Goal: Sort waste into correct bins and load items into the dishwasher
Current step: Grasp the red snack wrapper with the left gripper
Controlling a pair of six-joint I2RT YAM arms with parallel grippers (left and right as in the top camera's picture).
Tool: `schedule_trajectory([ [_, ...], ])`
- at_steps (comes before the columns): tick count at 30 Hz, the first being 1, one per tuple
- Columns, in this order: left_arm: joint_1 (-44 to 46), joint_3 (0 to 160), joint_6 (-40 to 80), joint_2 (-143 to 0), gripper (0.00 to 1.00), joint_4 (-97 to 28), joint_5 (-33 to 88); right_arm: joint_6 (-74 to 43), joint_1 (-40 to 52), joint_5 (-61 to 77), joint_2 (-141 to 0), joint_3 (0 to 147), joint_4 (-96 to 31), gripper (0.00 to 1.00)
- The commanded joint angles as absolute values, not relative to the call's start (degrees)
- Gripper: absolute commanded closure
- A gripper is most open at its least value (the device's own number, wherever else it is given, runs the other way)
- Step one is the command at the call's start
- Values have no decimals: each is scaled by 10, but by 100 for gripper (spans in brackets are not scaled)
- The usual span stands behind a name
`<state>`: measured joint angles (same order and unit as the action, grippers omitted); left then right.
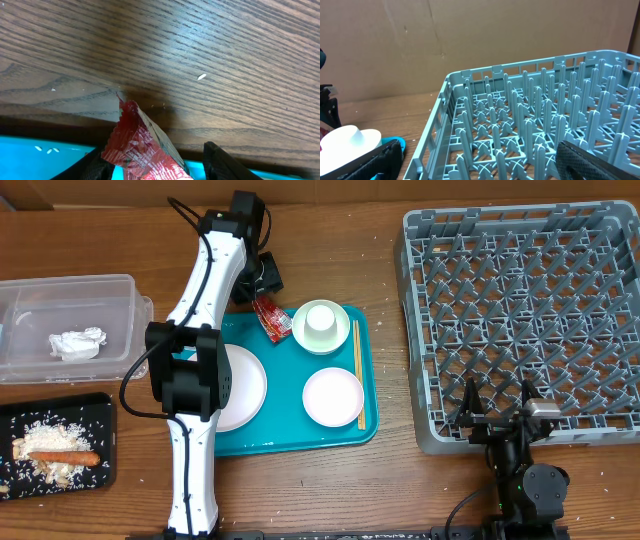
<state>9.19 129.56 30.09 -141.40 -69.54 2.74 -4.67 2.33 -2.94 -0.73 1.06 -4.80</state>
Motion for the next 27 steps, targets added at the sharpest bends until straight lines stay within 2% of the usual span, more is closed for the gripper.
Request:
schedule_trajectory([
  [1,95,1290,302,-1423,43,-696,23,-44,22,-29,-2,5,-46,0],
  [27,93,1288,298,-1432,44,-700,9,-45,22,-29,-2,5,-46,0],
])
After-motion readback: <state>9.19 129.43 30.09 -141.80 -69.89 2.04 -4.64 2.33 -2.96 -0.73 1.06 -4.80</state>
